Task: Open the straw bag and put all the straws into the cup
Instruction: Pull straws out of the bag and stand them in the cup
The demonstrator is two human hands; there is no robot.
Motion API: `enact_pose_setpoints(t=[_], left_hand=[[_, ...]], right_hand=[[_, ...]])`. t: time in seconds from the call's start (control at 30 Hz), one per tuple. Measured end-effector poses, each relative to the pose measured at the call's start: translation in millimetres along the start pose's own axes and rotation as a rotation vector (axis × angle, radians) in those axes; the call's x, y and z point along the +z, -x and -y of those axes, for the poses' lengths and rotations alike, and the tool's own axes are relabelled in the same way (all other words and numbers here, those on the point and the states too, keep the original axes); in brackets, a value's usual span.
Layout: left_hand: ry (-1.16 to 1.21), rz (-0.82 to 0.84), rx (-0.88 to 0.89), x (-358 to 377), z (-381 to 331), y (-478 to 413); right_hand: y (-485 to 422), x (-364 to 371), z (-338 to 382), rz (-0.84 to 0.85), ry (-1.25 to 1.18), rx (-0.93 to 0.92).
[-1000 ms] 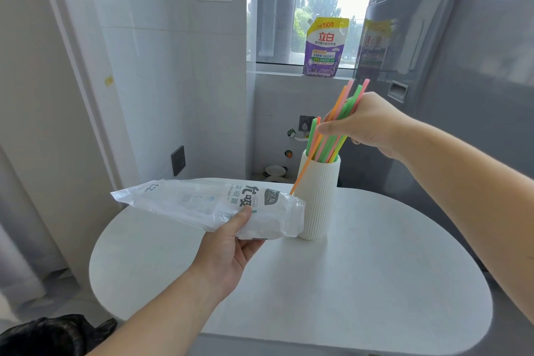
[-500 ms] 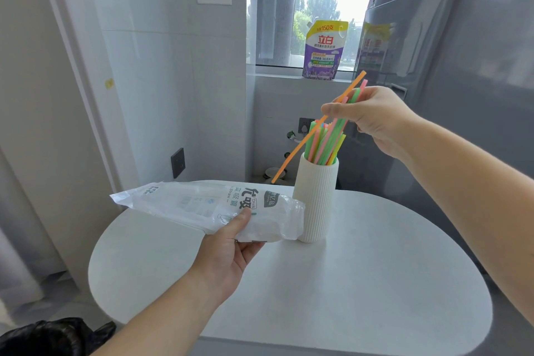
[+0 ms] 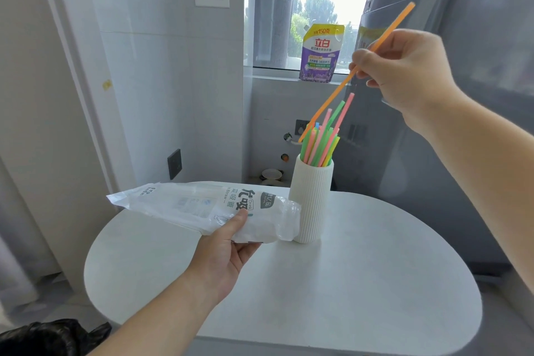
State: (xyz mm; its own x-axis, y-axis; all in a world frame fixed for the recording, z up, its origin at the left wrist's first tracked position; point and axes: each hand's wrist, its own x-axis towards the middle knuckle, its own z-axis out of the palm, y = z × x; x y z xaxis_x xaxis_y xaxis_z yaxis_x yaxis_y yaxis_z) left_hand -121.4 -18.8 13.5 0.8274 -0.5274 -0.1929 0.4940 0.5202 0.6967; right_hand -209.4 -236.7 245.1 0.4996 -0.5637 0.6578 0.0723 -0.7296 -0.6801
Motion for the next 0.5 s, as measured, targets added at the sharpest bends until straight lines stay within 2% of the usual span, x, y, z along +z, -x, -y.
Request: enact_pose_setpoints(t=[0.17,0.5], left_hand=[[-0.002,0.002,-0.001,0.7,0.3,0.9],[0.007,0.006,0.004,1.5,-0.2,3.0]], right_hand=[[0.9,-9.4,6.3,-0.004,0.089,-0.157],[7.8,-11.3,7.5,0.013,0.126,-0.162]])
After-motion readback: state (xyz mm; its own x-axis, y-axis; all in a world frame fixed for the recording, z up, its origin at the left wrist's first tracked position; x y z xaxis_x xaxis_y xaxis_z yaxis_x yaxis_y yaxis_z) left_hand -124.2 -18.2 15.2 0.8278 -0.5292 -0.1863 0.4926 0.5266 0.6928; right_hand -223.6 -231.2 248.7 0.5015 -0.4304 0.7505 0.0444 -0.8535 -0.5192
